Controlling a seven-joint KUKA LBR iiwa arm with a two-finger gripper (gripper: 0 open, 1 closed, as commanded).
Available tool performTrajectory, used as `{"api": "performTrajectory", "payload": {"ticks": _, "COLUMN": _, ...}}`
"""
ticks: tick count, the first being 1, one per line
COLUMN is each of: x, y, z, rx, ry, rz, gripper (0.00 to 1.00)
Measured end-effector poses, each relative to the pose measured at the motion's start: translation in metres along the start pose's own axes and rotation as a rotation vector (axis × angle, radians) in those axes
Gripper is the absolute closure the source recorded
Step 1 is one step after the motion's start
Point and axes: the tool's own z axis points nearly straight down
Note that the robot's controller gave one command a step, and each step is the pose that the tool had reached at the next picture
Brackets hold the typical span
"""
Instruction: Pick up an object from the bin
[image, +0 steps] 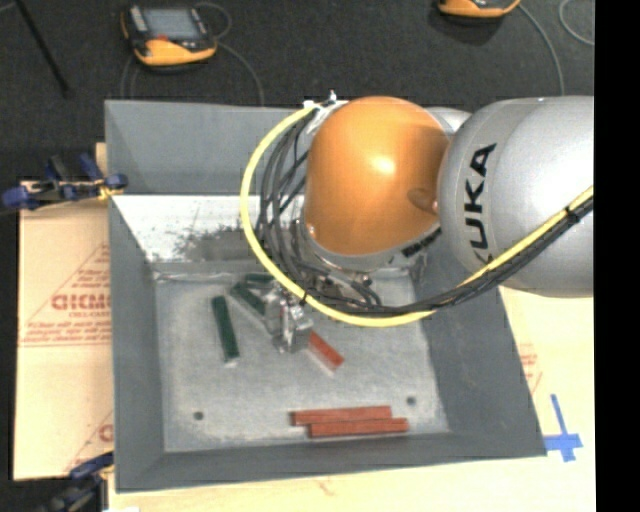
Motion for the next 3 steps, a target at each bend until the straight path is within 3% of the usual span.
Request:
{"api": "performTrajectory", "payload": {"ticks": 1, "x": -0.002, "y": 0.001, "z": -0.012, "rx": 0.0, "ry": -0.006, "rz": 0.002, "gripper": 1.0}}
{"api": "performTrajectory", "payload": {"ticks": 2, "x": -0.004, "y": 0.027, "z": 0.102, "rx": -0.002, "ry": 0.005, "rz": 0.057, "gripper": 0.0}}
{"api": "performTrajectory", "payload": {"ticks": 3, "x": -0.006, "y": 0.026, "z": 0.099, "rx": -0.002, "ry": -0.003, "rz": 0.059, "gripper": 0.0}}
